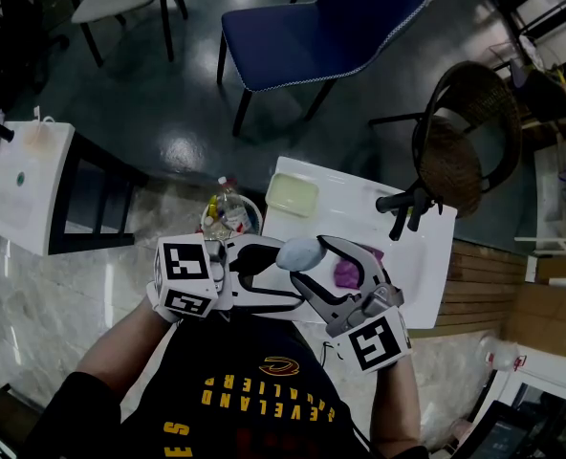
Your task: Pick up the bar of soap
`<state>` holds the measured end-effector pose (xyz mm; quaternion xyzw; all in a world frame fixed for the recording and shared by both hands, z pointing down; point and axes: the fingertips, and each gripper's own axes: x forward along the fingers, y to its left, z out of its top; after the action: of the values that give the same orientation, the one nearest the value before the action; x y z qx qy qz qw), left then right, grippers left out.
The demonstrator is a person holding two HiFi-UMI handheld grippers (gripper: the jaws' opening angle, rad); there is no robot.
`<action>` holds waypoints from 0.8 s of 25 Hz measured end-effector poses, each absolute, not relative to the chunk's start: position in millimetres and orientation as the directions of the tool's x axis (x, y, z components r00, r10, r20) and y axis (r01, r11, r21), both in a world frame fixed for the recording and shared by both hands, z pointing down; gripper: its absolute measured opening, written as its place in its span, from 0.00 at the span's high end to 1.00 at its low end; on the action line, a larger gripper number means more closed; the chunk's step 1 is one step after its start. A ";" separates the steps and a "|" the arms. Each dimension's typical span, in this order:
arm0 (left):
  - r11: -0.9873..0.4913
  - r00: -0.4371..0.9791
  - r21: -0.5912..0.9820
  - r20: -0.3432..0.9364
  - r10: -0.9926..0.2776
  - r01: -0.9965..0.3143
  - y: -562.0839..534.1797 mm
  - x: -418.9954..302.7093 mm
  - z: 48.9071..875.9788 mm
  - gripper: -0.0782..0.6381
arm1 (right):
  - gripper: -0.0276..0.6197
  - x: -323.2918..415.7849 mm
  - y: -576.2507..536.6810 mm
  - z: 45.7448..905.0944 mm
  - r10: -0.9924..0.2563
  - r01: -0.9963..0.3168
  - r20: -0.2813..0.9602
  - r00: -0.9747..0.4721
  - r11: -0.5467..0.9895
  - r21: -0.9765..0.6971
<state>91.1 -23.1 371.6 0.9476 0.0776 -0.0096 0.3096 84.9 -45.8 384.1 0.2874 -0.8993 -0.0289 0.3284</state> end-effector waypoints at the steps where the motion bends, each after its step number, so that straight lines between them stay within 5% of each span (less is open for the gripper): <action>1: -0.797 0.988 0.584 -0.066 0.142 0.153 -23.1 91.2 371.6 0.48 | 0.54 84.8 -45.9 384.1 -0.536 -0.498 0.573 -0.620 0.833 0.241; 20: -0.793 0.988 0.590 -0.059 0.143 0.150 -25.1 91.6 373.4 0.48 | 0.54 84.1 -47.6 386.3 -0.530 -0.492 0.570 -0.628 0.838 0.236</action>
<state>91.6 -25.1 373.4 0.9469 0.0775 -0.0057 0.3119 84.1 -47.6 386.3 0.2834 -0.9018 -0.0287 0.3250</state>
